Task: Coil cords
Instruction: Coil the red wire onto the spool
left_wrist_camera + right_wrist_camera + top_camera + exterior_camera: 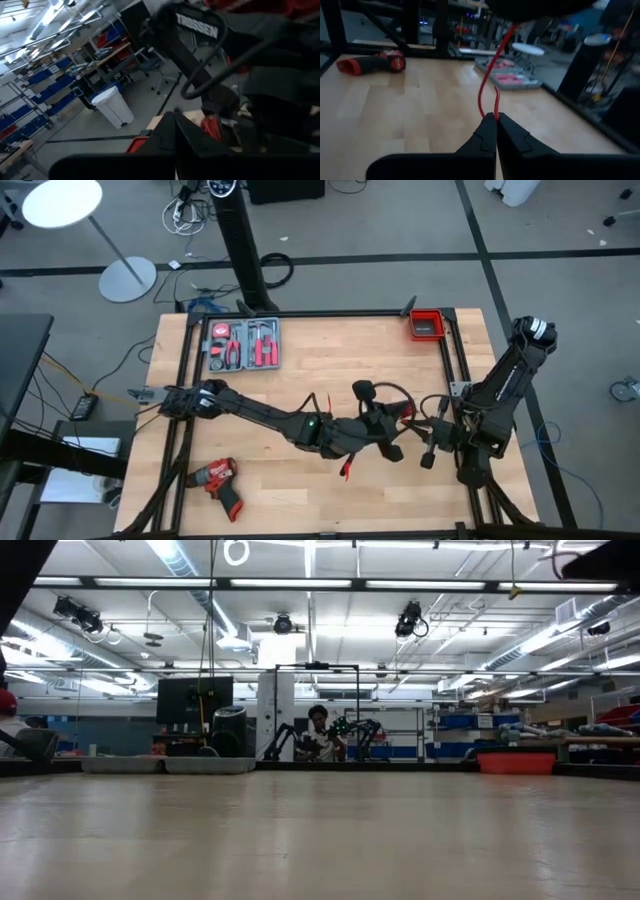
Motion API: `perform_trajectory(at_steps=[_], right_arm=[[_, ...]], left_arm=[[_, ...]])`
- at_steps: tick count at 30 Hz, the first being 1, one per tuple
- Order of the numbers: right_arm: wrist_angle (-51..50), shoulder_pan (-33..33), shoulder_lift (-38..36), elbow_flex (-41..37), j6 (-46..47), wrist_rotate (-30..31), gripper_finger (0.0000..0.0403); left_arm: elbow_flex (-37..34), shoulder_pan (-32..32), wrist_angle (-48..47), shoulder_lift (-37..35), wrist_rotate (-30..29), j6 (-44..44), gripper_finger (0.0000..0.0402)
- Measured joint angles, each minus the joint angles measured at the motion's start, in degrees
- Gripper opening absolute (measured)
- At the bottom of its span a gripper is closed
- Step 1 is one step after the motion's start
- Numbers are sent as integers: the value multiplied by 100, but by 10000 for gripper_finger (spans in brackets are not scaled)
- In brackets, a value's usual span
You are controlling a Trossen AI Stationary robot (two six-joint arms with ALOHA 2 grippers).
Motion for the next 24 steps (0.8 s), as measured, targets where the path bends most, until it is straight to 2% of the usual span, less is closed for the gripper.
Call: perform_trajectory(at_steps=[4, 8, 11, 13, 15, 17, 21, 24], right_arm=[[779, -82, -23, 0, -1205, 183, 0], [1290, -145, -107, 2, -1736, 270, 0], [1357, -147, -107, 2, -1868, 117, 1], [1251, -167, -114, 2, -1890, -401, 3], [1056, -275, -106, 2, -1907, -1440, 12], [912, -379, -48, 2, -1685, -2184, 28], [490, -524, 183, 2, -764, -2480, 62], [243, -522, 200, 0, -774, -2908, 95]], left_arm=[[0, 41, 159, 0, 82, -37, 0], [-2, 21, 75, 0, 80, -39, 0], [-2, -9, -146, 0, 24, -43, 0], [-2, -36, -452, 0, 19, -250, 0], [-2, -94, -1078, -2, 4, -845, 0], [-19, -179, -1747, -2, -24, -1480, 0], [-518, -313, -1804, 88, 507, -2253, 0], [-989, -349, -1558, 138, 894, -2416, 0]])
